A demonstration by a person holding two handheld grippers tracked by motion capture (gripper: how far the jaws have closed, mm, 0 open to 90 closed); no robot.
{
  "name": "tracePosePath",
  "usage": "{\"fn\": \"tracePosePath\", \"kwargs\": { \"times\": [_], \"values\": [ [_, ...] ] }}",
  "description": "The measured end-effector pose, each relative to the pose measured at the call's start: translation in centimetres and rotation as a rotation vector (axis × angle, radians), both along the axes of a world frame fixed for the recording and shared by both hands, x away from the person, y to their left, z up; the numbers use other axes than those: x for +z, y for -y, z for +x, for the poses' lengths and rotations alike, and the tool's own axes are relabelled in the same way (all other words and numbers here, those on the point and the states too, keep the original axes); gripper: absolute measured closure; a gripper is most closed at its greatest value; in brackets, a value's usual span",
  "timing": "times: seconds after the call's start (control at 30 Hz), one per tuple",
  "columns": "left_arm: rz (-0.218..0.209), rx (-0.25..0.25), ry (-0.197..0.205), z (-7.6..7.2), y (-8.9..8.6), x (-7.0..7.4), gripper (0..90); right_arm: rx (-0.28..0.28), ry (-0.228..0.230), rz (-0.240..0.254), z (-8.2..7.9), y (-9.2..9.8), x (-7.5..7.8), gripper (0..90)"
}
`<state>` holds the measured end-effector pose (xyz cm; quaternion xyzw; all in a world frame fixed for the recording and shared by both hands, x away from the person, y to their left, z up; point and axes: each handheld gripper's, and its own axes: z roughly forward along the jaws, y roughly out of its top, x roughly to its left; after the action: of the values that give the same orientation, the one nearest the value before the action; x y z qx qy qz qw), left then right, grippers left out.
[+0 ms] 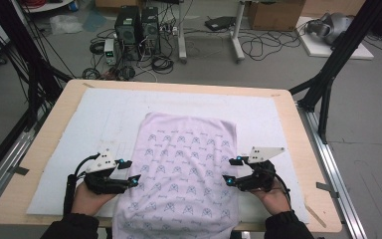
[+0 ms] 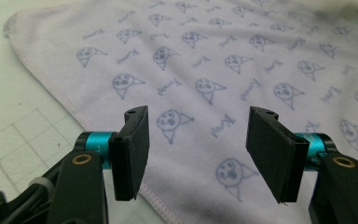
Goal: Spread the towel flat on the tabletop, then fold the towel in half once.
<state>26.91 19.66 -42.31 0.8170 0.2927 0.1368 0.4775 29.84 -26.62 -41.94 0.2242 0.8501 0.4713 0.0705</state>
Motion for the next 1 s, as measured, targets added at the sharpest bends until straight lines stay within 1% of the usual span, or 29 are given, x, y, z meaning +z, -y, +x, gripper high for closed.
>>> {"fn": "tracePosePath", "kwargs": {
  "times": [0.1, 0.17, 0.2, 0.33, 0.43, 0.47, 0.53, 0.57, 0.6, 0.73, 0.87, 1.0],
  "values": [
    [-0.004, -0.004, 0.013, 0.3, 0.3, 0.2, 39.6, -0.011, -0.005, 0.000, 0.4, 0.0, -0.1, 32.8],
    [-0.001, -0.008, 0.014, 0.5, 0.5, 0.2, 39.6, -0.020, -0.005, -0.004, 0.5, 0.0, -0.1, 32.4],
    [-0.008, -0.006, 0.011, 0.5, 0.6, 0.1, 39.6, -0.026, -0.005, -0.003, 0.6, 0.0, -0.1, 32.0],
    [-0.003, -0.012, 0.009, 0.6, 0.7, 0.0, 39.7, -0.032, -0.006, -0.010, 0.5, -0.1, -0.1, 30.5],
    [0.008, -0.020, 0.009, 0.6, 0.6, 0.0, 39.7, -0.028, -0.002, -0.015, 0.5, -0.1, -0.1, 30.5],
    [-0.001, -0.017, 0.007, 0.6, 0.6, 0.0, 39.7, -0.029, -0.002, -0.016, 0.5, -0.1, -0.1, 30.5],
    [-0.004, -0.017, 0.007, 0.7, 0.5, 0.0, 39.7, -0.026, -0.012, -0.013, 0.5, -0.1, -0.2, 30.5],
    [-0.006, -0.019, 0.005, 0.6, 0.6, 0.0, 39.7, -0.029, -0.010, -0.018, 0.4, -0.2, -0.2, 30.4],
    [-0.001, -0.029, 0.006, 0.7, 0.6, 0.0, 39.7, -0.028, -0.009, -0.024, 0.4, -0.2, -0.3, 30.4],
    [0.012, -0.038, 0.004, 0.7, 0.8, -0.1, 39.7, -0.017, -0.003, -0.035, 0.3, -0.5, -0.4, 30.3],
    [0.010, -0.030, 0.005, 1.0, 0.7, 0.0, 39.7, -0.022, -0.013, -0.030, 0.3, -0.4, -0.5, 27.1],
    [0.024, -0.027, 0.007, 1.3, 0.6, 0.3, 40.0, -0.025, -0.019, -0.013, 0.6, -0.3, -0.4, 24.4]
  ]
}}
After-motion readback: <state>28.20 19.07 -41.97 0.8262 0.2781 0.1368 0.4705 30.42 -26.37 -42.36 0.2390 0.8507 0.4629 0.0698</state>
